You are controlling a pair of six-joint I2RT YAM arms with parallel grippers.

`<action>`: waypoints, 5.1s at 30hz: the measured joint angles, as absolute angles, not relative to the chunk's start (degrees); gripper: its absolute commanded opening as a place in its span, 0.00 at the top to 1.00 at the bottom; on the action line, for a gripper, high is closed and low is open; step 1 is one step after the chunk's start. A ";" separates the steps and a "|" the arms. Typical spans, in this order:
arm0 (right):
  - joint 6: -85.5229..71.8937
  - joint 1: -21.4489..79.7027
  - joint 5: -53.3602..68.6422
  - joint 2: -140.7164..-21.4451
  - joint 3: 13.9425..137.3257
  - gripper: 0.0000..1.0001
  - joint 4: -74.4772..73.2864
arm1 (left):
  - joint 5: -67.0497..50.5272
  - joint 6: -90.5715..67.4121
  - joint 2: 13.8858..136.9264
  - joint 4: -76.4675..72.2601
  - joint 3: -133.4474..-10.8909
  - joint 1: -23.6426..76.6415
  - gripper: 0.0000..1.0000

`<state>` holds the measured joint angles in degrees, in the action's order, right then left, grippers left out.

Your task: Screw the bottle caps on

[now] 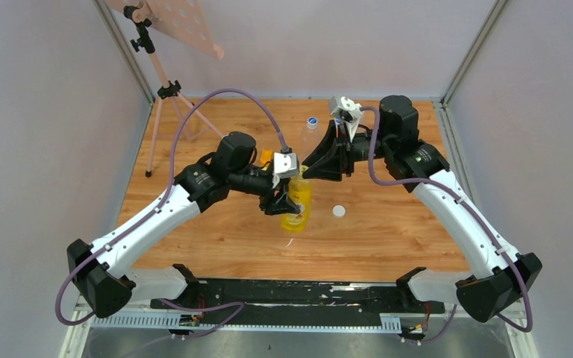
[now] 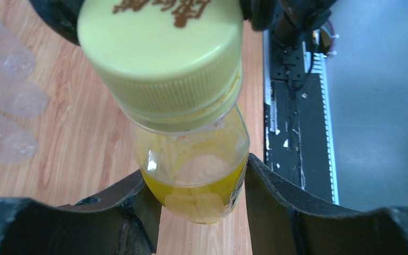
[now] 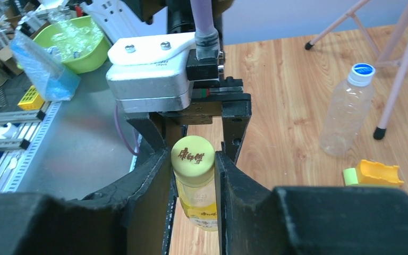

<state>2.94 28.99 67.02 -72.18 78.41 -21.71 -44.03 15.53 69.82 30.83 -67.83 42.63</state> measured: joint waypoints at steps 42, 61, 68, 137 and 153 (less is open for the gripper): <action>-8.60 27.11 48.23 -58.52 58.67 0.22 -3.70 | -26.85 3.97 67.16 13.21 -54.22 43.38 1.00; -6.90 26.81 71.77 -69.34 63.40 0.29 4.21 | -43.11 8.08 67.16 11.70 -54.83 43.38 1.00; -7.66 26.81 73.91 -69.56 63.42 0.30 4.62 | -42.54 7.77 67.13 11.16 -54.94 43.38 1.00; -8.71 29.17 64.60 -73.41 69.34 1.00 1.15 | -37.93 7.60 68.20 15.88 -60.01 43.18 1.00; -8.45 47.72 1.87 -66.63 63.13 1.00 0.05 | 2.28 2.33 67.18 15.44 -59.90 51.18 0.82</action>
<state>-8.45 47.72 1.87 -66.63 63.13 0.05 2.28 2.33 67.18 15.44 -59.90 51.18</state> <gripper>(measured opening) 0.339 0.581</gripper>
